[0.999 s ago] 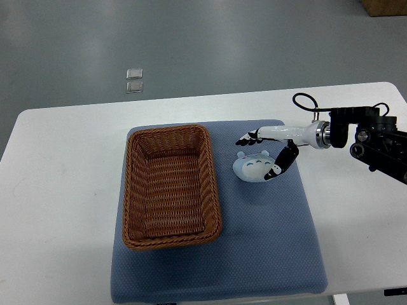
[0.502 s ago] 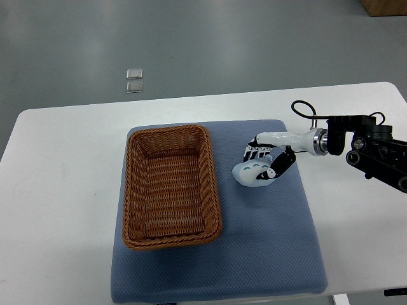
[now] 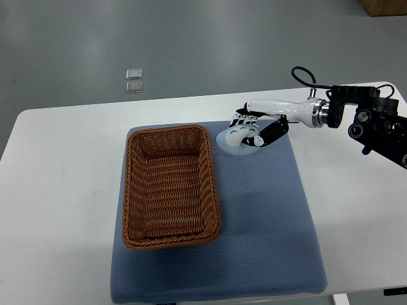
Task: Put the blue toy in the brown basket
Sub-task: 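Lift the plush toy with the right hand and carry it over the basket, then open the right hand to release the toy into the basket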
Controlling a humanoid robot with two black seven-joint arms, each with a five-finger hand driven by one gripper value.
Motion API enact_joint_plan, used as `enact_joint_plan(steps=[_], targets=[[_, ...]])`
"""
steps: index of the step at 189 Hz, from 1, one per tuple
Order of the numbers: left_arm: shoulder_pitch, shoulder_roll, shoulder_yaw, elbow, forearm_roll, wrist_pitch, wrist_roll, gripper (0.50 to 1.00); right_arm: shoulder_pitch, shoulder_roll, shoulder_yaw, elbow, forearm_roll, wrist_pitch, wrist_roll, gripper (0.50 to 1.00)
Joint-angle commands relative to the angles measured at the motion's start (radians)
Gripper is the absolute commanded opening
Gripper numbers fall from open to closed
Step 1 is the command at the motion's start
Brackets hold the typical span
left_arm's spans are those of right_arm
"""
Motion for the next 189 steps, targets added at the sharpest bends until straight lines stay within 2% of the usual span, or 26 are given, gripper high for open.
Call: enact_joint_plan(steps=[1,44,53,59,75,93,106,113,132,143,159,168,189], targets=[[0.000,0.000,0.000,0.000,0.000,-0.001,0.000,1.000,0.022,0.075,-0.001,0.002,0.001,-0.003,0.006,0.500],[0.000,0.000,0.000,0.000,0.000,0.001,0.000,1.000,0.047,0.236,-0.018,-0.021,-0.012,-0.010,0.003,0.500],[0.000,0.000,0.000,0.000,0.000,0.001,0.000,1.000,0.045,0.270,-0.020,-0.026,-0.015,-0.010,0.003,0.572],[0.000,0.000,0.000,0.000,0.000,0.001,0.000,1.000,0.045,0.287,-0.027,-0.029,-0.015,-0.010,0.003,0.596],[0.000,0.000,0.000,0.000,0.000,0.001,0.000,1.000,0.045,0.315,-0.067,-0.052,-0.017,-0.012,0.003,0.641],[0.000,0.000,0.000,0.000,0.000,0.001,0.000,1.000,0.042,0.353,-0.084,-0.072,-0.017,-0.013,0.003,0.656],[0.000,0.000,0.000,0.000,0.000,-0.001,0.000,1.000,0.038,0.382,-0.086,-0.095,-0.017,-0.020,-0.003,0.758],[0.000,0.000,0.000,0.000,0.000,0.001,0.001,1.000,0.036,0.390,-0.086,-0.102,-0.017,-0.018,-0.003,0.784],[0.000,0.000,0.000,0.000,0.000,0.001,0.000,1.000,0.031,0.402,-0.087,-0.124,-0.017,-0.020,-0.003,0.797],[0.000,0.000,0.000,0.000,0.000,0.001,0.000,1.000,0.030,0.404,-0.095,-0.127,-0.017,-0.018,-0.003,0.825],[0.000,0.000,0.000,0.000,0.000,0.001,0.001,1.000,0.030,0.394,-0.104,-0.125,-0.015,-0.020,-0.003,0.834],[0.000,0.000,0.000,0.000,0.000,0.001,0.000,1.000,0.030,0.385,-0.100,-0.125,-0.012,-0.020,-0.003,0.856],[0.000,0.000,0.000,0.000,0.000,-0.001,0.001,1.000,0.030,0.362,-0.081,-0.127,0.003,-0.016,-0.003,0.858]])
